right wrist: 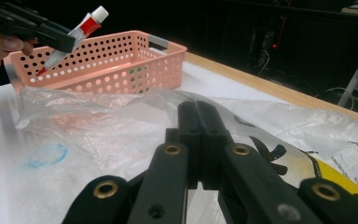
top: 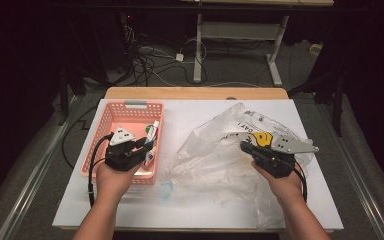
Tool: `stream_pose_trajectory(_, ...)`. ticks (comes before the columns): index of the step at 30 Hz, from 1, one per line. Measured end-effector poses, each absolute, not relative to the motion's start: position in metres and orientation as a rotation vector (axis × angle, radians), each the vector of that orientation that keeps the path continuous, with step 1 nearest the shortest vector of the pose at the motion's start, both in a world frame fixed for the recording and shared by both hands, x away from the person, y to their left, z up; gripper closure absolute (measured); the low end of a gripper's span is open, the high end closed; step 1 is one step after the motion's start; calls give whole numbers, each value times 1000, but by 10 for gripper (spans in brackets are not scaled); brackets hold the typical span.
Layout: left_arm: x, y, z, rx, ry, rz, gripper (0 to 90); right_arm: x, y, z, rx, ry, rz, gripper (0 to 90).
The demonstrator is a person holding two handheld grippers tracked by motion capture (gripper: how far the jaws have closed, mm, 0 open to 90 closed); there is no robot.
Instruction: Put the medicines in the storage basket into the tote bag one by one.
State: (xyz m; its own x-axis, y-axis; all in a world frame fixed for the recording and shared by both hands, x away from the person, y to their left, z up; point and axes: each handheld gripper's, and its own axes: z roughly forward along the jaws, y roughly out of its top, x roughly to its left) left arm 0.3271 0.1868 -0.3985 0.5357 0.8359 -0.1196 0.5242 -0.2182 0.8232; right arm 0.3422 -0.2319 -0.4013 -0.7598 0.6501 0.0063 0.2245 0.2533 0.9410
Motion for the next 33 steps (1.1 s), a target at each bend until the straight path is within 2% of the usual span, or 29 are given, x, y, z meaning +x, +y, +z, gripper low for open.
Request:
stream_pose_trajectory(8, 317, 185, -399, 1872, 1055, 456, 696, 341, -234, -401, 800, 2132, 1500, 900)
stream_pose_trajectory(20, 304, 180, -398, 1878, 1002, 390, 695, 342, -236, -400, 810, 2126, 1501, 900)
stream_pose_trajectory(24, 299, 172, -392, 1898, 960, 420, 695, 342, -235, -400, 809, 2131, 1502, 900)
stream_pose_trajectory(33, 289, 149, -387, 1894, 881, 365, 695, 345, -233, -400, 809, 2128, 1508, 900)
